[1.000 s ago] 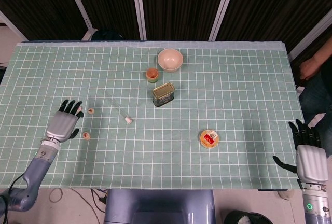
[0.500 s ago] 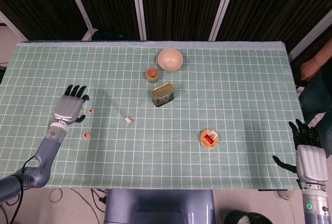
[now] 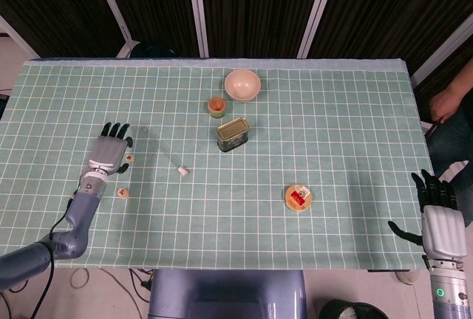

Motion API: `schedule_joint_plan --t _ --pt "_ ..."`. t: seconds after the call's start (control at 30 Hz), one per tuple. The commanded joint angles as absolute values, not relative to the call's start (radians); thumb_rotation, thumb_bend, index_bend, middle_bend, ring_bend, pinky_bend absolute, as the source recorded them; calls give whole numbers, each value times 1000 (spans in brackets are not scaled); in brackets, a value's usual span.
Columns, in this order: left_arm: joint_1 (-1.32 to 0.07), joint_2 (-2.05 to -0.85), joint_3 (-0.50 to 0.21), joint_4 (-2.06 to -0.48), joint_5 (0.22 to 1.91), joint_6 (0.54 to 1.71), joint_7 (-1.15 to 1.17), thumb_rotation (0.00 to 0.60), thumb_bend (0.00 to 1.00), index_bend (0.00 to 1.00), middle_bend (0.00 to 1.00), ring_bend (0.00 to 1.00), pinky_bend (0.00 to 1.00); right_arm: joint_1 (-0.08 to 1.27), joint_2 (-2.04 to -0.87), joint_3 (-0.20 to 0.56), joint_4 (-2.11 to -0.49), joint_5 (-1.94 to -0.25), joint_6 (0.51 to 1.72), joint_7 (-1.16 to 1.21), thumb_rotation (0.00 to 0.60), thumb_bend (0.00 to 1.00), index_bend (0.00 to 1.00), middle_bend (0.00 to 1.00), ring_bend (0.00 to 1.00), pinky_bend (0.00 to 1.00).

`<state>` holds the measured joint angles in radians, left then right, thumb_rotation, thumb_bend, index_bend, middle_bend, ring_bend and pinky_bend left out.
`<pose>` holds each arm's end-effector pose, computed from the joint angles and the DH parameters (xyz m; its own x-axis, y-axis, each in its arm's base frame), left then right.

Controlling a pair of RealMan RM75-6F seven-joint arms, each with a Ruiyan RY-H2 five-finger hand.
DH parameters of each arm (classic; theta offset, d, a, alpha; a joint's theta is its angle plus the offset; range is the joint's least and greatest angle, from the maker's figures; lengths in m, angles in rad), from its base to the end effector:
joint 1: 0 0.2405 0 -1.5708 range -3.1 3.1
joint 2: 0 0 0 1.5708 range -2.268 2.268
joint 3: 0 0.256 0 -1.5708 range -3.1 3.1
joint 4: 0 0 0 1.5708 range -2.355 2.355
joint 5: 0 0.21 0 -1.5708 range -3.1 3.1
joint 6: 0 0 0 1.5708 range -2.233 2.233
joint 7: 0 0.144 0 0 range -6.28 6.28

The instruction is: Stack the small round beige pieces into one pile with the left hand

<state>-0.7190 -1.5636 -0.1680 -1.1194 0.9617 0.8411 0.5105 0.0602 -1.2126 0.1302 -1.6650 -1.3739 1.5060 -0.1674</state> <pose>-0.2514 0.3906 0.0134 0.6933 0.2611 0.6717 0.7176 -0.1638 -0.6769 -0.3063 -0.1872 0.1447 0.4010 0.0589 0.9142 -0.9105 0.1359 0.3906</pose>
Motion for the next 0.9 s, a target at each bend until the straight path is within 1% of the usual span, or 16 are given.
schedule_joint_plan --t 0.03,0.43,0.57,0.9 --pt "-721 -1579 -161 -1095 961 841 511 600 239 399 49 0 0 60 -1213 131 -1665 -1372 1505 -166 600 233 79 13 31 0" --pt "-721 -1635 -144 -1003 1001 838 461 600 257 420 63 0 0 61 -1212 132 -1669 -1364 1500 -162 600 232 79 13 31 0" --pt "-721 -1644 -142 -991 1015 840 448 600 277 433 73 0 0 62 -1211 132 -1669 -1363 1500 -163 600 233 80 13 31 0" --pt "-722 -1660 -139 -976 1026 841 452 600 281 461 84 0 0 62 -1211 133 -1671 -1360 1499 -163 600 233 81 13 31 0"
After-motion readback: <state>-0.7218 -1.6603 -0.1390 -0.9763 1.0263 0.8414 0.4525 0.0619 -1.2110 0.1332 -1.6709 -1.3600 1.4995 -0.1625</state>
